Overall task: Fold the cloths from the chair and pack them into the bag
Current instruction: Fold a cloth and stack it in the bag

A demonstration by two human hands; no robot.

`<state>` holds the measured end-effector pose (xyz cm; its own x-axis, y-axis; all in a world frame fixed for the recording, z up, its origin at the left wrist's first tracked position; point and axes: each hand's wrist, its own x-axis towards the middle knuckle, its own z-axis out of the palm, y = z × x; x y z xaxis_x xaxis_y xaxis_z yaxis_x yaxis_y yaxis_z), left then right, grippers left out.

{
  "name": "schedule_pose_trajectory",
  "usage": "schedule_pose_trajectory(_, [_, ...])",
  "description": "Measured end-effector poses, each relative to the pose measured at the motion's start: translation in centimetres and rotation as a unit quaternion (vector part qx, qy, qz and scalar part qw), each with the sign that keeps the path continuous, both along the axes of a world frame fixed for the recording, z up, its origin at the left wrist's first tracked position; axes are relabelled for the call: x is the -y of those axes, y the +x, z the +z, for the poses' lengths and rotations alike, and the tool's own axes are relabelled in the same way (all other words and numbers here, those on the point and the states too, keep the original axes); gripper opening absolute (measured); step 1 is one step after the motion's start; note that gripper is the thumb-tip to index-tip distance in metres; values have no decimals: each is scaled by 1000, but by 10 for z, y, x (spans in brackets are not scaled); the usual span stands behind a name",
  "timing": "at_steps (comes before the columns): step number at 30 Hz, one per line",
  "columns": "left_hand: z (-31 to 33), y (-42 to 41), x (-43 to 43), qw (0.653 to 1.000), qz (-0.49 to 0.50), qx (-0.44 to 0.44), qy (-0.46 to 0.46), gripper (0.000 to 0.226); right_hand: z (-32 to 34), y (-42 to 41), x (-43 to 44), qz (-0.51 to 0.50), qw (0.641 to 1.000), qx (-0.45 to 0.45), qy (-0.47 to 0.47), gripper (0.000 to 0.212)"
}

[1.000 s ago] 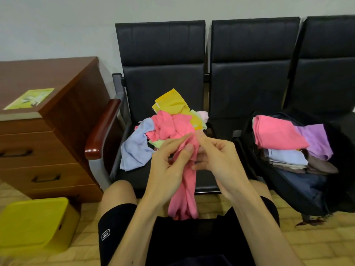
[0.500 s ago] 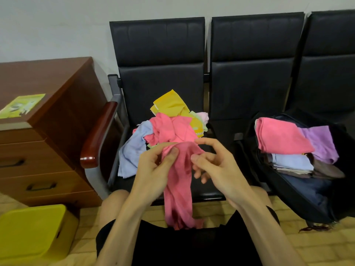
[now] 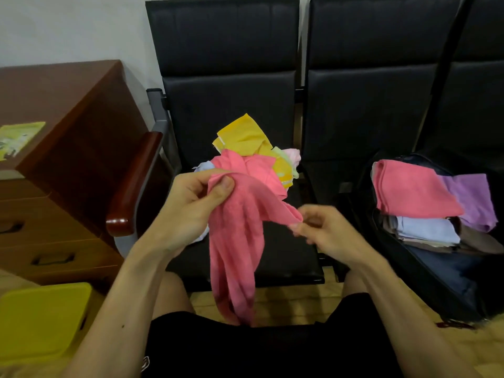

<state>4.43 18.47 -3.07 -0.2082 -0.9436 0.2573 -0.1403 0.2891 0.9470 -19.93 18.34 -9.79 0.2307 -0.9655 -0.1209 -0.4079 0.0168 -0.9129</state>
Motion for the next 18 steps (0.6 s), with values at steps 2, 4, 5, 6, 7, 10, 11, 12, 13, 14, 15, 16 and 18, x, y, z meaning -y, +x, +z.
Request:
schedule_pose_trajectory(2, [-1, 5, 4, 1000, -3, 16, -6, 23, 10, -2, 8, 68, 998, 7, -16, 56])
schedule_pose_trajectory(4, [0, 6, 6, 1000, -8, 23, -6, 20, 13, 8, 12, 129, 992, 5, 5, 67])
schedule_pose_trajectory(5, [0, 7, 8, 1000, -11, 25, -6, 20, 11, 15, 14, 137, 990, 18, 2, 52])
schedule_pose_trajectory(6, [0, 9, 9, 1000, -9, 26, -5, 22, 11, 21, 17, 119, 992, 31, -22, 35])
schedule_pose_trajectory(7, [-1, 13, 11, 1000, 0, 28, -7, 26, 13, 25, 19, 83, 993, 58, -60, 26])
schedule_pose_trajectory(10, [-11, 27, 17, 998, 44, 50, -23, 46, 39, 22, 21, -63, 970, 182, -150, 13])
schedule_pose_trajectory(11, [-15, 29, 18, 996, 58, 57, -25, 53, 49, 20, 22, -81, 959, 214, -168, 13])
schedule_pose_trajectory(12, [-19, 29, 18, 995, 68, 62, -26, 58, 57, 20, 20, -80, 954, 223, -185, 14])
schedule_pose_trajectory(13, [-21, 27, 18, 995, 78, 55, -27, 60, 63, 22, 17, -73, 954, 210, -200, 18])
schedule_pose_trajectory(14, [-23, 24, 18, 995, 86, 42, -30, 59, 66, 26, 15, -65, 955, 193, -214, 19])
schedule_pose_trajectory(15, [-26, 22, 18, 995, 94, 29, -36, 56, 64, 28, 14, -66, 956, 182, -219, 17])
schedule_pose_trajectory(16, [-28, 19, 17, 994, 95, 24, -45, 54, 61, 30, 14, -79, 956, 176, -222, 16])
schedule_pose_trajectory(18, [-28, 12, 14, 994, 85, 32, -66, 58, 56, 30, 15, -113, 954, 167, -220, 16])
